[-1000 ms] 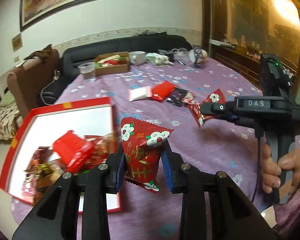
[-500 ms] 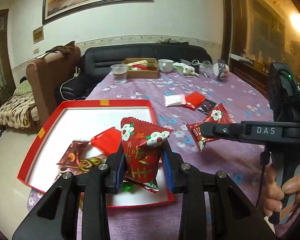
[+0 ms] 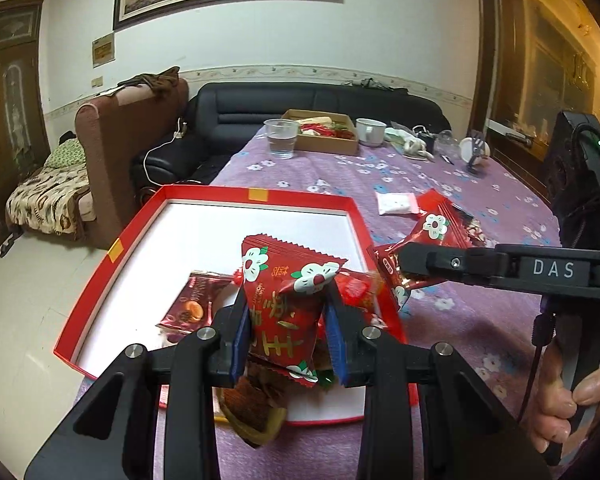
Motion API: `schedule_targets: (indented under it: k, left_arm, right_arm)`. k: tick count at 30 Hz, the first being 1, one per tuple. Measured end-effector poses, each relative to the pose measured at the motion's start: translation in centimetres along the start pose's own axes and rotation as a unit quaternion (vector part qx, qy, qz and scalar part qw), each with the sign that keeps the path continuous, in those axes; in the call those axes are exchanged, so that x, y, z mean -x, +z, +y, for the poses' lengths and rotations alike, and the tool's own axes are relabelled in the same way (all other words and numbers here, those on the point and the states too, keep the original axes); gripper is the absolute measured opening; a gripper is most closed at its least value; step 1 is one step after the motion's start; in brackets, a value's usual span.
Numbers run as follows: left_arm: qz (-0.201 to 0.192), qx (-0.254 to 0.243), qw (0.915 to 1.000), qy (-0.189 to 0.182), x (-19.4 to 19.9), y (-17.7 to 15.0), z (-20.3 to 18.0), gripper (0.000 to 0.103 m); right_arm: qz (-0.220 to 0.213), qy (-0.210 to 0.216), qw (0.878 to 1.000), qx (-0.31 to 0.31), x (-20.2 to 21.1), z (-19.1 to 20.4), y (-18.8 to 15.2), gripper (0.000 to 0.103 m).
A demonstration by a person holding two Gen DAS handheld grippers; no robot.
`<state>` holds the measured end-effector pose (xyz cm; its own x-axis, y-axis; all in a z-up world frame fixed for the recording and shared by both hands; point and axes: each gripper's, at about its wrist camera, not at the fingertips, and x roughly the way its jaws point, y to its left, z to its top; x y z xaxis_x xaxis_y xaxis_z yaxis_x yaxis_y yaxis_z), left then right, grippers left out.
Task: Organize snacks
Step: 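Carry both red packets over the tray and open both tools to release them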
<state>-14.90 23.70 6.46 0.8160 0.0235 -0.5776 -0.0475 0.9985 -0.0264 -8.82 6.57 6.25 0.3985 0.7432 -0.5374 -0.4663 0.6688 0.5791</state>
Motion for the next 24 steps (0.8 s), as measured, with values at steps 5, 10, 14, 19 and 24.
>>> schedule_targets:
  k: [5, 10, 14, 19, 24]
  left_arm:
    - [0.001, 0.009, 0.9999, 0.014, -0.9, 0.6, 1.4, 0.031]
    - [0.008, 0.024, 0.9992, 0.032, -2.0, 1.0, 3.0, 0.031]
    - [0.018, 0.03, 0.9984, 0.044, -3.0, 1.0, 3.7, 0.031]
    - [0.035, 0.032, 0.9974, 0.054, -4.5, 0.8, 4.2, 0.031]
    - [0.05, 0.039, 0.9954, 0.072, -5.6, 0.4, 4.6, 0.046]
  right_arm:
    - [0.003, 0.002, 1.0, 0.007, -1.4, 0.5, 1.0, 0.022]
    - [0.01, 0.007, 1.0, 0.011, -2.9, 0.9, 1.6, 0.021]
    - [0.023, 0.007, 1.0, 0.016, -4.6, 0.9, 1.9, 0.021]
    - [0.043, 0.006, 0.999, 0.021, -6.7, 0.9, 1.7, 0.023]
    - [0.05, 0.0, 0.998, 0.034, -7.6, 1.0, 1.3, 0.023]
